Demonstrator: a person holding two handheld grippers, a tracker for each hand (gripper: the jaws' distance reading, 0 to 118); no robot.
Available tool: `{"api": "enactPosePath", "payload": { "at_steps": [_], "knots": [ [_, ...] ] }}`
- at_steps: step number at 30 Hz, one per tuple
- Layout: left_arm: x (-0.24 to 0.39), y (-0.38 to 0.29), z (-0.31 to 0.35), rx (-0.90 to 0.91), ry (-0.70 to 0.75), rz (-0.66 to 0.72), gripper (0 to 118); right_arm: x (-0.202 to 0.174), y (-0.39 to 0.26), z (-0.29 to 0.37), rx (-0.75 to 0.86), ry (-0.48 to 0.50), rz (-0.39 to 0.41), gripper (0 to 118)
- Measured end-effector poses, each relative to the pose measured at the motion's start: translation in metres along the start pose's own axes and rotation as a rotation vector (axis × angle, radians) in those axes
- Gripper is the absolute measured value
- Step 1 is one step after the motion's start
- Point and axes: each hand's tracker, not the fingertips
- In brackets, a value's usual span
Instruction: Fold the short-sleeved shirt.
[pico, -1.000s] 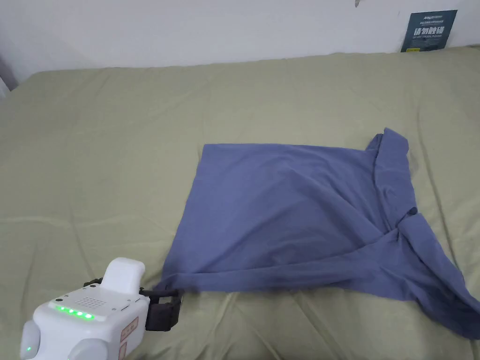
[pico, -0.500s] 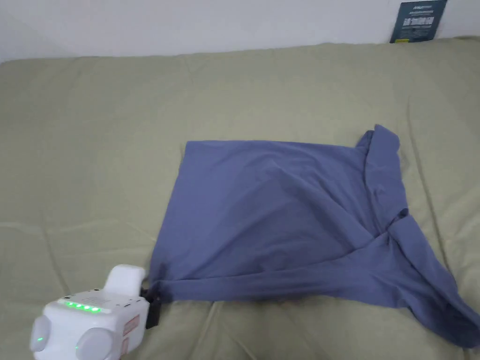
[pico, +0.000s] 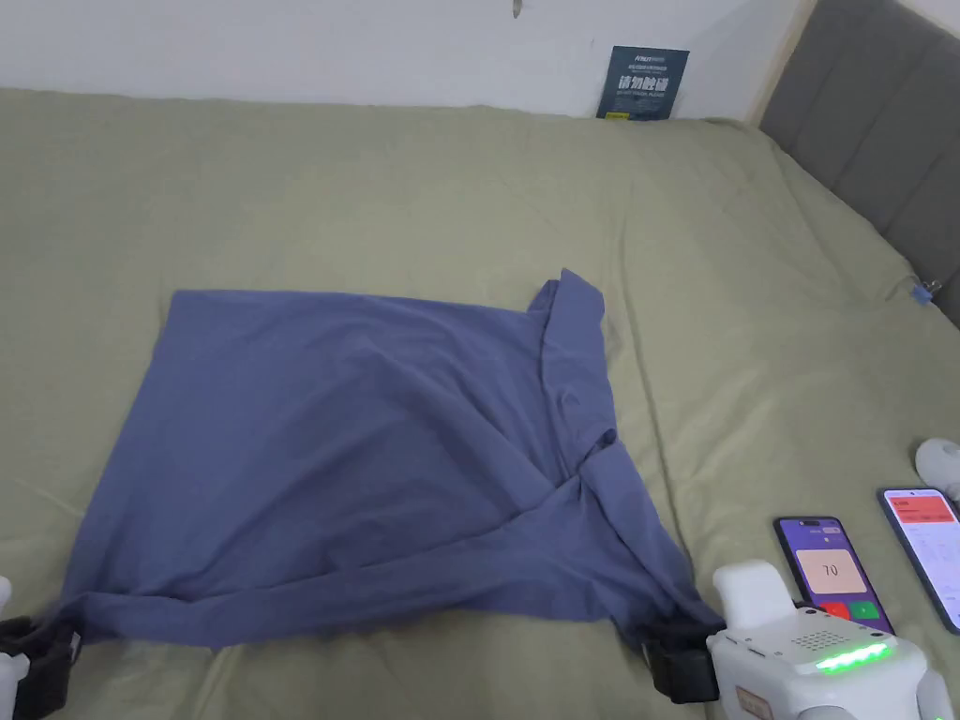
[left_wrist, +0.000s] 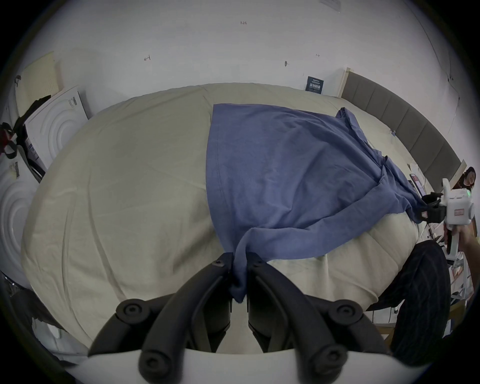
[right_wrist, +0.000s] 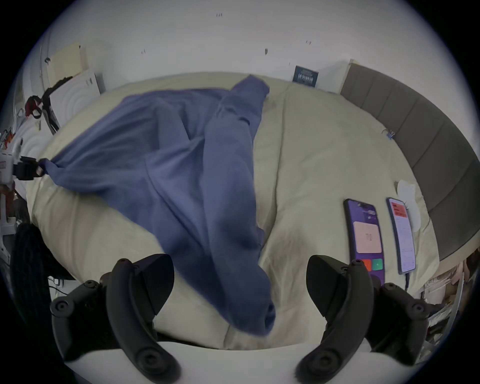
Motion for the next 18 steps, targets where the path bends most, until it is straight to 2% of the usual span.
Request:
{"api": "enactPosePath", "payload": {
  "at_steps": [1,3,4,6,8,11,18],
  "knots": [
    [-0.001,0.001,-0.003,-0.002,0.003,0.003,11,0.0,0.001,-0.005,-0.028,0.016,0.002,87],
    [-0.003,0.001,-0.004,-0.014,-0.016,0.031,10,-0.003,0.004,-0.003,-0.016,0.055,-0.006,18],
    [-0.003,0.001,-0.004,-0.025,-0.048,0.058,9,-0.005,0.006,0.001,-0.007,0.063,-0.002,11],
    [-0.004,0.004,0.0,-0.012,-0.066,0.085,9,-0.006,0.011,0.015,0.022,0.087,-0.003,11],
    [-0.004,0.01,0.007,0.012,-0.081,0.107,9,0.002,0.02,0.028,0.03,0.189,-0.082,11],
    [-0.015,0.022,0.009,0.083,-0.087,0.154,9,0.013,0.044,0.059,0.109,0.272,-0.215,11],
    [-0.028,0.092,-0.002,0.201,-0.108,0.235,8,0.046,0.117,0.075,0.289,0.393,-0.39,11]
  ]
}}
